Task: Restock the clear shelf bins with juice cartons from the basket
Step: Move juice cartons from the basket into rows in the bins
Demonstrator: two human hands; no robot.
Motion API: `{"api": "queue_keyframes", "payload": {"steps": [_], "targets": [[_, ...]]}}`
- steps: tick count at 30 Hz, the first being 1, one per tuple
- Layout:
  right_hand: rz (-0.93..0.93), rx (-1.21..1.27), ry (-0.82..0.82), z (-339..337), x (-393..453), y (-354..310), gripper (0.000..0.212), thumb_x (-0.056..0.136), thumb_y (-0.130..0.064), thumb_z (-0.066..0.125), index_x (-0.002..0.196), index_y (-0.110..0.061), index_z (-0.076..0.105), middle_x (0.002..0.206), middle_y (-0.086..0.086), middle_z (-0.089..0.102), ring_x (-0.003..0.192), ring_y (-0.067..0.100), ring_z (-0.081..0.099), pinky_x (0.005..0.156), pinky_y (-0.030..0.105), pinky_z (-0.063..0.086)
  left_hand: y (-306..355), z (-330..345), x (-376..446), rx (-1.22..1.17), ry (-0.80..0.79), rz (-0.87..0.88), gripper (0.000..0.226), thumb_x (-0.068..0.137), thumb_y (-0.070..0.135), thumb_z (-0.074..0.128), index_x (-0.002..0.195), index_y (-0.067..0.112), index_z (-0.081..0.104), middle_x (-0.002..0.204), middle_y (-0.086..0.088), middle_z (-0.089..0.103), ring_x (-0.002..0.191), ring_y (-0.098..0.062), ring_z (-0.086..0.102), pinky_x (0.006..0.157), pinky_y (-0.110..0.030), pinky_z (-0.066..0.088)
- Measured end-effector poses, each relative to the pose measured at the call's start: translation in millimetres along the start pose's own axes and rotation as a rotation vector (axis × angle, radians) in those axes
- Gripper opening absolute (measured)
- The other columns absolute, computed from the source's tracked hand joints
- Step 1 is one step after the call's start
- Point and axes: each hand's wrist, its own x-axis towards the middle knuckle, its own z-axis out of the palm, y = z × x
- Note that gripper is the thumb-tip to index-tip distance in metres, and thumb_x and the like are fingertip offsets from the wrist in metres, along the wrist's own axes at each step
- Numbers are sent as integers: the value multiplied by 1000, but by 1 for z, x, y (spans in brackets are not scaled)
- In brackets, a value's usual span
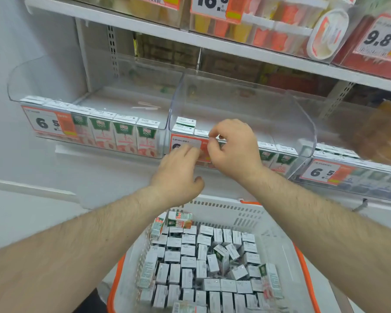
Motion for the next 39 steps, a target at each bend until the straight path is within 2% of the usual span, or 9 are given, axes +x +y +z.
{"api": "queue_keyframes", "payload": {"steps": [5,8,14,20,25,28,31,33,39], "targets": [[315,127,-194,1,-80,16,13,77,-16,56,72,-13,67,69,-5,61,67,13,53,67,26,43,-16,30,-6,94,-364,-124,45,81,26,64,125,19,53,121,-1,54,116,-22,47,97,-34,40],[581,100,-537,15,-132,36,14,85,-14,57,78,-15,69,77,-5,65,74,17,58,71,28,49,-29,50,-19,163,-551,-201,41,84,25,62,124,20,55,119,-1,55,109,-22,52,92,-33,45],[725,83,-1155,47,-233,60,19,86,-12,51,76,-11,68,85,2,70,80,22,65,74,35,57,-51,103,-53,375,-909,-284,38,88,20,53,125,14,54,118,-7,56,99,-23,57,79,-34,51],[681,-97,-1637,59,-282,69,25,88,-29,52,97,-8,63,97,9,61,85,23,57,77,34,51,-69,149,-98,610,-891,-442,43,83,17,51,126,16,51,129,-11,48,107,-26,54,75,-34,46],[685,-455,-1812,42,-298,77,39,85,-37,48,118,-21,60,112,3,60,99,22,58,87,34,50,-77,169,-116,657,-944,-559,55,81,17,55,135,14,44,128,-11,47,108,-27,54,74,-33,49],[776,-490,-1948,42,-315,78,62,81,-55,54,133,-21,55,130,5,57,116,26,57,97,39,48,-82,177,-123,567,-964,-630,60,81,9,59,137,10,38,129,-14,43,112,-28,54,56,-28,39],[773,-486,-2046,43,-322,75,77,82,-62,60,143,-17,46,144,8,50,127,30,51,111,47,37,-92,182,-124,540,-961,-659,65,80,5,62,139,9,36,128,-16,47,111,-31,56,59,-33,43],[703,-502,-2077,45,-319,69,72,87,-61,58,142,-17,46,143,7,50,129,31,49,114,51,29,-95,183,-124,507,-963,-678,63,82,4,59,140,9,35,125,-15,53,109,-28,57,57,-32,41],[536,-537,-2080,42,-326,62,45,92,-33,61,131,-12,57,123,7,60,111,26,59,94,40,48,-99,179,-125,317,-914,-718,59,86,8,56,139,12,31,110,-8,58,86,-19,55,60,-29,48]]}}
